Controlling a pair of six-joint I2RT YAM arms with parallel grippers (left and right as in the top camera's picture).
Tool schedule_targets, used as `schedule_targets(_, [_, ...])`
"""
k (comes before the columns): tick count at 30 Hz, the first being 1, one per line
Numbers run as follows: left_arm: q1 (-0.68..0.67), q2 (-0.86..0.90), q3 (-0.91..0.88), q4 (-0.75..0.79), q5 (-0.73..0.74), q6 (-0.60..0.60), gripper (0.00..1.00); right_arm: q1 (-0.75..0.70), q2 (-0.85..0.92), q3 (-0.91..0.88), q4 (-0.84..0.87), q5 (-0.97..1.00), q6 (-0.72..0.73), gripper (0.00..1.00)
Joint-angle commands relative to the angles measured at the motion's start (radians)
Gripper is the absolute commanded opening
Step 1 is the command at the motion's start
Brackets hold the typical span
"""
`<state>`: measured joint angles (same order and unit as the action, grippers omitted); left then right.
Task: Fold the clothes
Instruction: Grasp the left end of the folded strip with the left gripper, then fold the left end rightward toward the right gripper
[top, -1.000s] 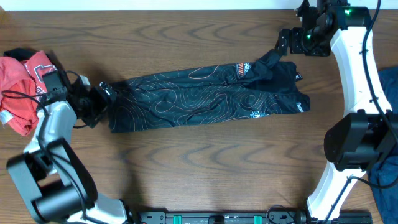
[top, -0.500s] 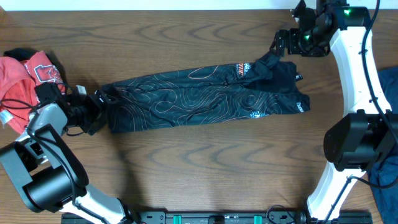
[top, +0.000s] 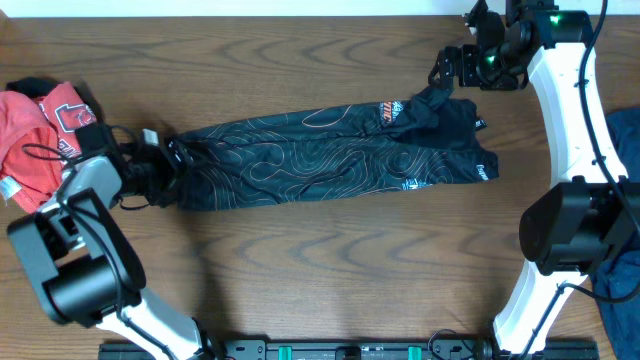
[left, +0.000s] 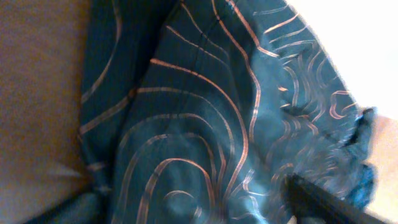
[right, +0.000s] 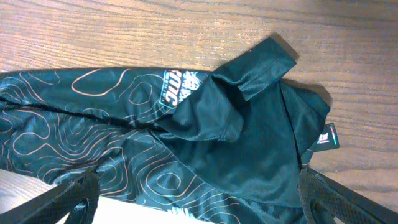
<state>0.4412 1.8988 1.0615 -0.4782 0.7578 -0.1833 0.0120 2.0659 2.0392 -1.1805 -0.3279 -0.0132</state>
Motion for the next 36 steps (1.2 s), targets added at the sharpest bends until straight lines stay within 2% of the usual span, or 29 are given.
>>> schedule_targets(1, [-0.027,0.105,-0.027,0.006,-0.023,0.019,0.68,0.004,-0.007,0.01,0.002,-0.021,-0.022,0.99])
schedule_targets(3, [-0.031,0.129,-0.027,0.024,0.0,0.018,0.53,0.008,-0.007,0.01,-0.001,-0.021,-0.022,0.99])
schedule_targets(4, [-0.031,0.138,-0.027,0.033,0.014,0.019,0.49,0.011,-0.007,0.01,-0.002,-0.021,-0.022,0.99])
schedule_targets(6, [-0.03,0.152,-0.027,0.051,0.04,0.018,0.49,0.018,-0.007,0.01,-0.003,-0.021,-0.022,0.99])
schedule_targets(7, [-0.03,0.155,-0.027,0.057,0.046,0.018,0.45,0.021,-0.007,0.01,-0.004,-0.021,-0.022,0.99])
schedule_targets(10, [-0.03,0.156,-0.027,0.062,0.043,0.018,0.08,0.032,-0.007,0.01,-0.009,-0.021,-0.022,0.99])
schedule_targets(11, [-0.027,0.156,-0.027,0.064,0.043,0.018,0.06,0.034,-0.007,0.01,-0.011,-0.021,-0.022,0.99])
schedule_targets(12, [-0.024,0.156,-0.027,0.063,0.042,0.018,0.06,0.036,-0.007,0.01,-0.015,-0.021,-0.022,0.93])
schedule_targets(13, [-0.019,0.156,-0.027,0.061,0.034,0.017,0.06,0.037,-0.007,0.01,-0.02,-0.021,-0.022,0.79])
schedule_targets(14, [-0.013,0.156,-0.027,0.061,0.031,0.013,0.06,0.038,-0.007,0.01,-0.026,-0.021,-0.022,0.59])
schedule_targets(15, [-0.003,0.156,-0.027,0.061,0.023,0.01,0.06,0.038,-0.007,0.009,-0.034,-0.021,-0.022,0.27])
schedule_targets(16, [0.004,0.156,-0.027,0.056,0.011,0.003,0.06,0.038,-0.007,0.008,-0.039,-0.021,-0.021,0.12])
schedule_targets(17, [0.015,0.156,-0.027,0.053,0.009,0.003,0.06,0.038,-0.006,0.006,-0.047,-0.021,-0.017,0.02])
schedule_targets(23, [0.074,0.156,-0.027,0.026,0.009,0.005,0.06,0.039,-0.004,-0.071,-0.048,-0.021,0.001,0.01])
schedule_targets(28, [0.085,0.156,-0.027,-0.01,0.009,0.051,0.06,0.05,-0.003,-0.214,0.027,-0.041,0.002,0.01])
schedule_targets(36, [0.081,0.151,-0.027,-0.045,0.009,0.057,0.06,0.095,-0.003,-0.417,0.152,-0.05,0.032,0.01])
